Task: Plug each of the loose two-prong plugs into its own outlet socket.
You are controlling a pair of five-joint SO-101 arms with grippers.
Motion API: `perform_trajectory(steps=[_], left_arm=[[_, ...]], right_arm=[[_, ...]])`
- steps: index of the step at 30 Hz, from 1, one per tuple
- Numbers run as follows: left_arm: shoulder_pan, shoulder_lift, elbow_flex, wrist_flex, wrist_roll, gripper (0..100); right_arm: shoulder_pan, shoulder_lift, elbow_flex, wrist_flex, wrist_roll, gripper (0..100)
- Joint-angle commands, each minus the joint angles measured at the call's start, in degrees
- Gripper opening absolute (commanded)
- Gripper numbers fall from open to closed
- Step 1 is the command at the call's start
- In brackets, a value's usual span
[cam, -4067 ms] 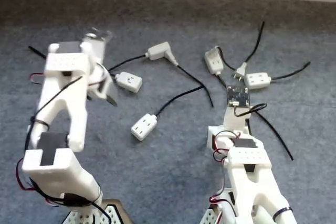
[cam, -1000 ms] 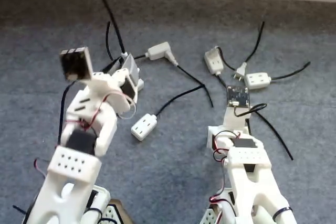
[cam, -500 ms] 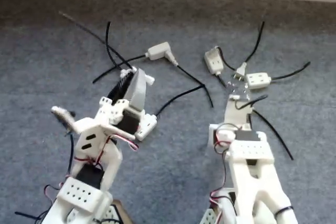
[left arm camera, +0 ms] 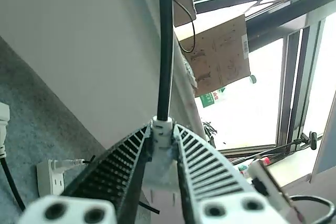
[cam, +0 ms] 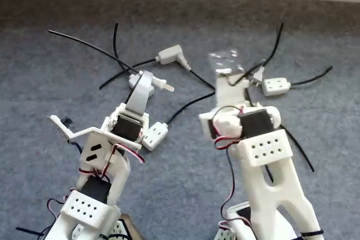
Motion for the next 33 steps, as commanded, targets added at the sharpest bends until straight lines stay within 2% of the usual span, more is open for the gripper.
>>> perform_trajectory(steps=[1, 3, 6, 12, 23, 33], left_arm=[[0.22, -0.92, 1.19, 0.62, 0.88, 1], [1.27, -0.92, 1.19, 0.88, 0.70, 1], [1.27, -0.75, 1.19, 0.88, 0.70, 1], [0.84, -0.92, 1.19, 0.88, 0.70, 1], [1.54, -1.01, 1.27, 4.40, 0.62, 1], [5.76, -1.01, 1.27, 8.00, 0.53, 1]], right_arm=[[-5.32, 5.05, -7.87, 3.12, 2.81, 8.4], [-6.46, 10.77, -12.09, 4.44, 4.31, 7.2], [-6.37, 19.56, -21.85, 7.52, 4.22, 0.3], [-6.20, 31.69, -38.29, 14.29, 4.22, 0.8], [-4.70, 41.19, -52.09, 13.58, 4.66, 0.8], [-4.35, 49.71, -65.10, 14.20, 4.66, 0.8]])
